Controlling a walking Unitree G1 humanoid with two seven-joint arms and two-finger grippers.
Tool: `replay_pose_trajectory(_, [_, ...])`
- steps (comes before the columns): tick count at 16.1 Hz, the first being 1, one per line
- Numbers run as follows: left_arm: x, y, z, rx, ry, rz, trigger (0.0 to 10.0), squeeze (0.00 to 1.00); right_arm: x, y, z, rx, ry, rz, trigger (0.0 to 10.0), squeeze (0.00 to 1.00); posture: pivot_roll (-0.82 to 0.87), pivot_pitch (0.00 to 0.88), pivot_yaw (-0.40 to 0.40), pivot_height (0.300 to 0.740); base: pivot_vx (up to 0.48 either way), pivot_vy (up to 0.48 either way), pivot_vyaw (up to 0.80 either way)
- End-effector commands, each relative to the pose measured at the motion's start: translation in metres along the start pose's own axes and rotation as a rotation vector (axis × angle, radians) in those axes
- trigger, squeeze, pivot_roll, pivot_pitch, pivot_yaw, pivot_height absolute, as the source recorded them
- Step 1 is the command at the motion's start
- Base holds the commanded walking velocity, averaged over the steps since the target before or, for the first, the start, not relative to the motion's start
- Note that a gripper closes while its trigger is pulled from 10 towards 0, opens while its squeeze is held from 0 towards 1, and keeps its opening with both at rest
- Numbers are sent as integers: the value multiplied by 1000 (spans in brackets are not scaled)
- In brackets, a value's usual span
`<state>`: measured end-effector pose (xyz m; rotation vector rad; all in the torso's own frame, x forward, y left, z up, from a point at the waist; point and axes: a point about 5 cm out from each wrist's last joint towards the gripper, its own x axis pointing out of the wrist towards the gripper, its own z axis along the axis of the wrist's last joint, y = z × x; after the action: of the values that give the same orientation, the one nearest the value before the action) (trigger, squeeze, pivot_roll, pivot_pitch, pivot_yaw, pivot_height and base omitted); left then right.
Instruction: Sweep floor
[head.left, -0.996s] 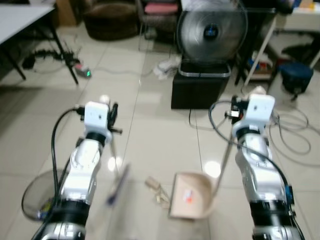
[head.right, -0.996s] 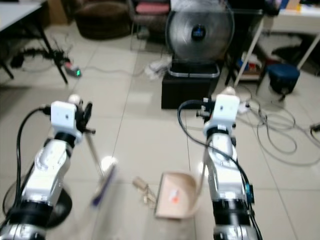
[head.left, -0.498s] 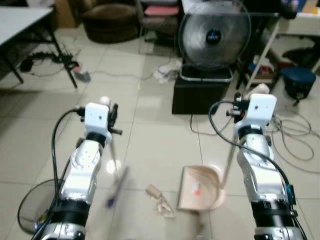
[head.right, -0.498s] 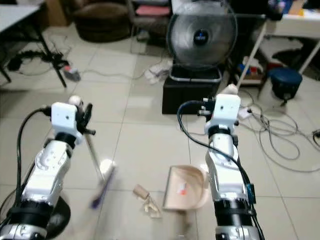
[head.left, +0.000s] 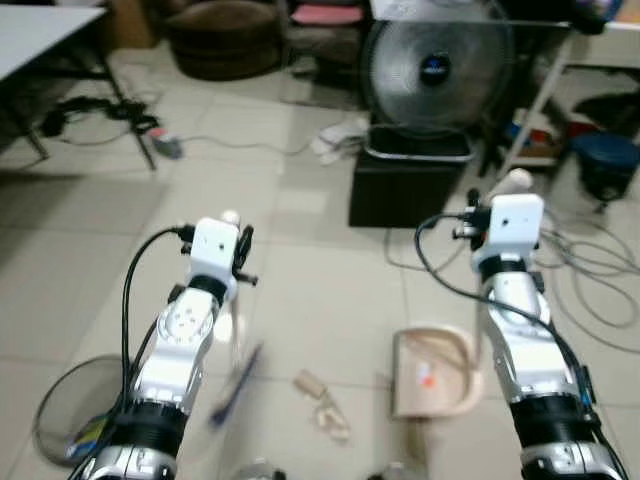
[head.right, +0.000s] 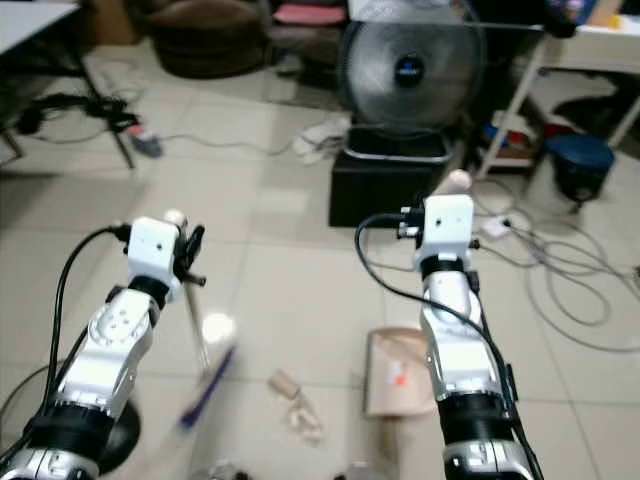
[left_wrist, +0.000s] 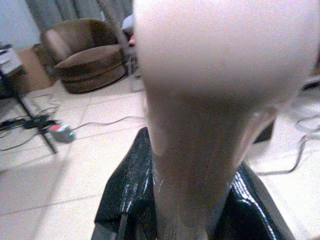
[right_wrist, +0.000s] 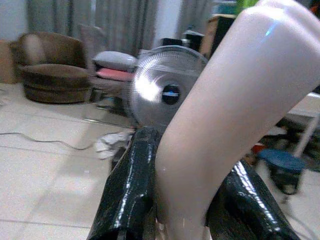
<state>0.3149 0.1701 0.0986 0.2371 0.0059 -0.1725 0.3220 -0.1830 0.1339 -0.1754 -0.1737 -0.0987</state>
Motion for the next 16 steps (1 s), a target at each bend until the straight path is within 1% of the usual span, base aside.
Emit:
replay_pose_trajectory(1, [0, 3, 0, 29, -2, 3, 10000, 0, 4, -1, 4, -14, -32, 6, 10000, 0, -16, 111, 27, 740, 0, 0, 0])
replay_pose_trajectory(3, [-2, 2, -5, 45, 13, -6, 10000, 0, 4, 5, -4, -33, -31, 49, 10000, 0, -8, 151, 27, 740, 0, 0, 0])
replay_pose_trajectory(5, [-4, 1, -6, 53, 0, 20, 10000, 0, 3, 12, -11, -59, -38, 77, 10000, 0, -3, 172, 27, 740, 0, 0, 0])
replay_pose_trajectory(7, [-1, -3, -6, 46, -20, 16, 10000, 0, 6, 24, -13, -30, -51, 87, 10000, 0, 0, 190, 32, 740, 0, 0, 0])
replay_pose_trajectory(8, [2, -5, -6, 28, -24, 22, 10000, 0, 7, 37, -13, -15, -60, 129, 10000, 0, 4, 200, 32, 740, 0, 0, 0])
replay_pose_trajectory(9, [3, -6, -6, 21, -28, 23, 10000, 0, 6, 43, -13, -13, -61, 147, 10000, 0, 5, 202, 32, 740, 0, 0, 0])
replay_pose_trajectory(10, [7, -8, -8, 15, -24, 30, 10000, 0, 5, 56, -17, -13, -49, 186, 10000, 0, 6, 208, 31, 740, 0, 0, 0])
replay_pose_trajectory(11, [9, -10, -9, 13, -18, 34, 10000, 0, 3, 66, -20, -14, -38, 213, 10000, 0, 5, 208, 31, 740, 0, 0, 0])
replay_pose_trajectory(13, [11, -13, -10, 9, -8, 32, 10000, 0, 0, 75, -24, -33, -29, 240, 10000, 0, 3, 205, 33, 740, 0, 0, 0])
replay_pose_trajectory(14, [12, -18, -12, 10, -2, 26, 10000, 0, -5, 84, -28, -57, -19, 262, 10000, 0, 1, 199, 32, 740, 0, 0, 0])
replay_pose_trajectory(16, [14, -27, -13, -18, -2, 31, 10000, 0, -12, 94, -38, -107, 10, 279, 10000, 0, 5, 185, 25, 740, 0, 0, 0])
